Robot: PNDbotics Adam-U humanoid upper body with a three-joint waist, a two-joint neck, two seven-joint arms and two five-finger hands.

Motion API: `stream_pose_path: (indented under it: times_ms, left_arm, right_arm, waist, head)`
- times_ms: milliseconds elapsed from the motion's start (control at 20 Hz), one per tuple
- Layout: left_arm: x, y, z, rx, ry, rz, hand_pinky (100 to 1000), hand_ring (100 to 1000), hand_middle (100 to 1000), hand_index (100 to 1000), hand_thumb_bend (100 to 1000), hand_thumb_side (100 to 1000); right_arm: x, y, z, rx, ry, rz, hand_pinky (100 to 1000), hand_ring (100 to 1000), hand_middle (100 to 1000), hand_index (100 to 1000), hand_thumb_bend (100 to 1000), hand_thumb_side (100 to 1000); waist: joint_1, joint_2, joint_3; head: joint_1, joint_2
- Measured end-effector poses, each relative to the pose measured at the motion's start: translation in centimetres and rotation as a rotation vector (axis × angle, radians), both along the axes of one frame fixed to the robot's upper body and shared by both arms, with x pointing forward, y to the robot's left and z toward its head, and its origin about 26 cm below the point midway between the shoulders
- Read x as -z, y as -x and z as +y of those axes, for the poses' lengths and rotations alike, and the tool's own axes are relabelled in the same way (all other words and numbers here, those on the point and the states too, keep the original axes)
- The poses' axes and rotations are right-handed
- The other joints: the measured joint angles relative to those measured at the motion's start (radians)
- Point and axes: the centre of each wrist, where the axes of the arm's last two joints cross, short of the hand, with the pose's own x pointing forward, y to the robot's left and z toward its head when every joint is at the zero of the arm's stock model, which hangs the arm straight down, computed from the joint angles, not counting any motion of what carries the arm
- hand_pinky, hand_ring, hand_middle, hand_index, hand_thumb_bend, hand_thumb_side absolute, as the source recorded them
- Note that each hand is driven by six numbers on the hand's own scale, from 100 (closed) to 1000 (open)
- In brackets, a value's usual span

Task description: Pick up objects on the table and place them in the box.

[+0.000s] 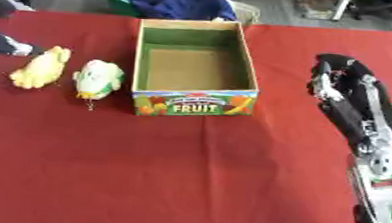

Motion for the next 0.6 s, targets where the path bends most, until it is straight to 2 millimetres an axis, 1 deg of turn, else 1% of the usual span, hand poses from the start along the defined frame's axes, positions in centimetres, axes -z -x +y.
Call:
stream_pose_path:
  times_ms: [200, 500, 550, 600]
  left_arm:
    - [1.1, -0.6, -0.6, -0.023, -0.029, 0.034, 582, 697, 572, 724, 779, 228]
    - [3.0, -1.0, -1.2, -0.044, -0.044, 0.087, 575, 681, 557, 724, 778, 233]
    - [3.3, -1.1, -1.3, -0.046, -0.046, 0.094, 575, 678, 557, 724, 761, 249]
    - [3.5, -1.1, -1.3, -0.050, -0.049, 0.101, 574, 676, 556, 723, 765, 255]
  right_arm:
    - [0.0, 0.0, 0.0, -0.001, -0.002, 0.001, 518, 524, 567, 729, 100, 454]
    - [0.1, 0.0, 0.1, -0.002, -0.006, 0.002, 518, 524, 567, 729, 100, 454]
    - [0.1, 0.0, 0.1, -0.002, -0.006, 0.002, 518, 524, 567, 729, 100, 455]
    - [0.1, 0.0, 0.1, -0.002, -0.006, 0.002, 518, 524, 567, 729, 100, 455]
  waist:
    - [-0.001, 0.000, -0.002]
    - [-0.001, 0.000, -0.003]
    - [-0.001, 0.000, -0.003]
    - [-0.001, 0.000, -0.004]
  head:
    - [0.000, 0.006]
    - [0.000, 0.007]
    - [0.000, 0.007]
    - [0.000, 0.007]
